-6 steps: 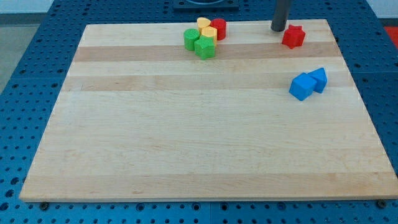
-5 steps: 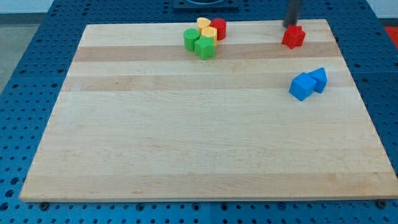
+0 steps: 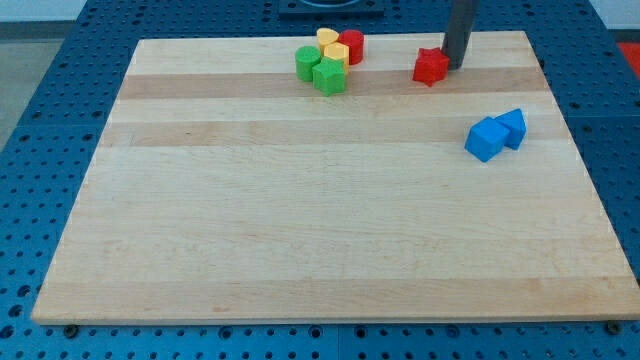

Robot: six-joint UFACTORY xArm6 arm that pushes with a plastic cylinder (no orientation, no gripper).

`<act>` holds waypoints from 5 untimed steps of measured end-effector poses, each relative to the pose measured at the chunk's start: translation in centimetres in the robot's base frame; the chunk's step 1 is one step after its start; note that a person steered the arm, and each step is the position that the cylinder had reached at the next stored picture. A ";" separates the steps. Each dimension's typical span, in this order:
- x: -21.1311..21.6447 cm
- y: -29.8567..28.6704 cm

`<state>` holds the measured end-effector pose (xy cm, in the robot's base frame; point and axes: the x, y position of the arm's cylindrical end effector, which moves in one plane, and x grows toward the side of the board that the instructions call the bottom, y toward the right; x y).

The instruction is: Place the red star at the top right side of green star

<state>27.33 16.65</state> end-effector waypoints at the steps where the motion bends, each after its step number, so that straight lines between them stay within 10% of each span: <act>1: 2.0 -0.8; 5: 1.0 -9.9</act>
